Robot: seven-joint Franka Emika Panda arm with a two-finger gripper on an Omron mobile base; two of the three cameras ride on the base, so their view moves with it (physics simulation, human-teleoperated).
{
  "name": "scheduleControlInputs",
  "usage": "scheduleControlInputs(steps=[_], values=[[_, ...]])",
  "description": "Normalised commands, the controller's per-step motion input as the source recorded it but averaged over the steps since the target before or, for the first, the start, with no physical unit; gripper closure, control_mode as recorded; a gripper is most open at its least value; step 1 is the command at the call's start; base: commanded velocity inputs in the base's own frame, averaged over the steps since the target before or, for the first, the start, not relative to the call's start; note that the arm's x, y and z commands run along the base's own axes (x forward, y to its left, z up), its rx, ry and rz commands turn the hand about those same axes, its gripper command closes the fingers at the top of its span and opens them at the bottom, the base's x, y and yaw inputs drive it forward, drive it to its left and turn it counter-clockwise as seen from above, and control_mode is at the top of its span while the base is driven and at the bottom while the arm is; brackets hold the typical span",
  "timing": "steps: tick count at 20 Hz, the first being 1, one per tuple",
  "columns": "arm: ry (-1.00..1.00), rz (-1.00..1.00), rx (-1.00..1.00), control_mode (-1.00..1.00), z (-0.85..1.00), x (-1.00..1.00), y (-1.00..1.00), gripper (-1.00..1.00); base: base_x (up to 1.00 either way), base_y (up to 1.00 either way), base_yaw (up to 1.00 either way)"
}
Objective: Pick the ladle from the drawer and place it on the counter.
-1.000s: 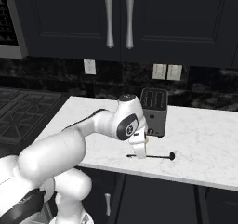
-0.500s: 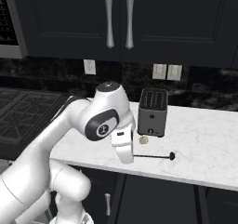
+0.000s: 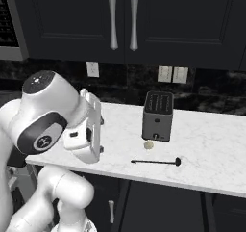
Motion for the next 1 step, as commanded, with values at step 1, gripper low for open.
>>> scheduleControlInputs(steps=[1], values=[[0.00,-0.03,0.00,-1.00,1.00,0.00,0.38,-1.00,0.00,0.00,0.00]])
